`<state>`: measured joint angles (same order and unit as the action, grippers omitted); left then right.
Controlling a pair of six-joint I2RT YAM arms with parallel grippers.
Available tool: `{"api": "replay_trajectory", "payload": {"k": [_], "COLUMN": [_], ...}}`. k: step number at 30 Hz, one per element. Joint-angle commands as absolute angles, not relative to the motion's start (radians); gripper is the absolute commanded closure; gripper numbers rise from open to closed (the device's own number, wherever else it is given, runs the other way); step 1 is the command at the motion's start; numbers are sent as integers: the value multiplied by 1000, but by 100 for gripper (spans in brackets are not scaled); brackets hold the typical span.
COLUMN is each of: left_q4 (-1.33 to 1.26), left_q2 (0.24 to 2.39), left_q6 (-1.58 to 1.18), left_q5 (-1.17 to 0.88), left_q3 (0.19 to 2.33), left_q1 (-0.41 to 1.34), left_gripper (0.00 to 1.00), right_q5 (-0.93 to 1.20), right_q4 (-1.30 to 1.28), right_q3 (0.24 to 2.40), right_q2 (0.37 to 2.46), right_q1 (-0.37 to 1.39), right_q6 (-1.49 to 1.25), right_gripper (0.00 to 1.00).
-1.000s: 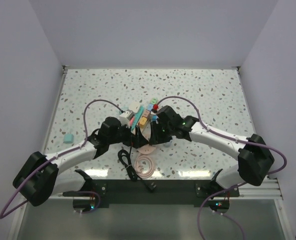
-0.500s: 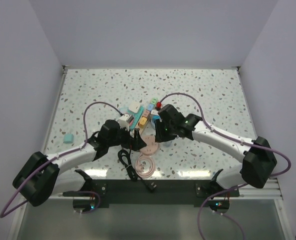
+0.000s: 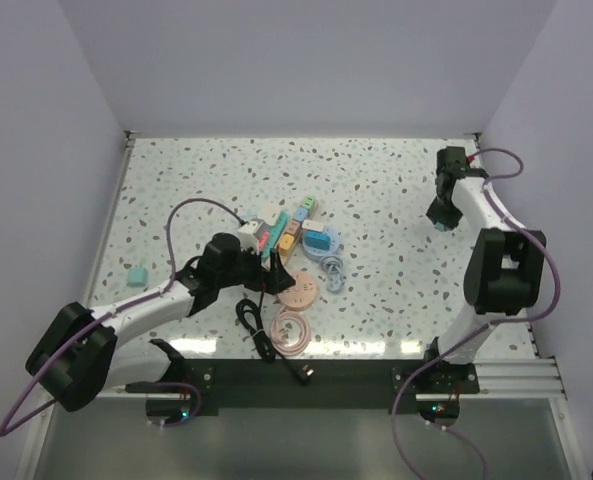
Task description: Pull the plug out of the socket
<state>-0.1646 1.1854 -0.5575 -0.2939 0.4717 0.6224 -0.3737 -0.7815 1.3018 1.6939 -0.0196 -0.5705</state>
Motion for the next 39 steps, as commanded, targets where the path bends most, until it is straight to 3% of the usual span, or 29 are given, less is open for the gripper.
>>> {"api": "replay_trajectory", "payload": {"k": [1,5,11,16,22,33,39], "left_q4": [-121,18,191,273,318,245,276], "left_q2": [1245,1310,1403,1473,1528,1618,1461], "left_q6": [-561,-528,-506,-529,-555,-532,-549], "left_q5": [-325,-244,-55,95,189,137,155], "left_q3": [547,627,742,805,824,867,799], "left_q1": [629,682,777,836,911,1012,1019], "left_gripper": [4,5,5,5,0,0,0], "right_q5": [-436,-479,-443,-350,-183,-83,-63], "right_q4": [-827,-888,-896,-888,-853,-862,-864], "right_q3": [1460,1653,1753,1799,1740,1468,1368], "right_q2": [1842,2014,2135,2126,1970,1620,1533], "right_q1": [-90,-120,-195,-219,-215,-166,-140], "right_q6": [-653,-696,-715,-677,-624,-558,-522], "right_gripper": [86,70,46,2,2,2,2]}}
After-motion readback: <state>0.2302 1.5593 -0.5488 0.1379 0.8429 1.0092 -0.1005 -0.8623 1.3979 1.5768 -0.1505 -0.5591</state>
